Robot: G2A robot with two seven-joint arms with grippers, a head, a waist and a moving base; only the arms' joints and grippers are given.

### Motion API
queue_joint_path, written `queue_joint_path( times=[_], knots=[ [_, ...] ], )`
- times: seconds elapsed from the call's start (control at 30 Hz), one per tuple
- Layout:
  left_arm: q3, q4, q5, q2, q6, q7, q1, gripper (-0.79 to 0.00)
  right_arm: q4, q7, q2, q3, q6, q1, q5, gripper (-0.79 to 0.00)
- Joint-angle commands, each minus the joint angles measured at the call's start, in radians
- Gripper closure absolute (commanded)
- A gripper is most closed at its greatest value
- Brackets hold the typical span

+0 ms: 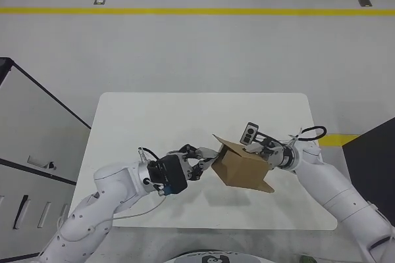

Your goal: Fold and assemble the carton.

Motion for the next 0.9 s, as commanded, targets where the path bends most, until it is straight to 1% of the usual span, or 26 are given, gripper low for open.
queue_joint_path(
  times=[0.0, 0.2, 0.53, 0.87],
  knots=[
    [0.004, -0.005, 0.017, 0.000, 0.009, -0.010, -0.001, 0.000, 0.001, 0.000, 0.001, -0.003, -0.001, 0.001, -0.002, 0.000],
    [0.025, -0.022, 0.074, -0.001, 0.034, -0.038, 0.001, 0.000, 0.009, 0.000, 0.001, -0.014, -0.007, 0.004, 0.001, 0.000],
    [0.057, -0.013, 0.079, -0.005, 0.030, -0.038, -0.015, 0.000, 0.014, 0.000, 0.000, -0.029, -0.013, 0.012, 0.011, 0.000],
    [0.047, -0.004, 0.066, -0.005, 0.035, -0.042, -0.025, 0.000, 0.019, 0.000, 0.002, -0.033, -0.023, 0.021, 0.014, 0.000]
  ],
)
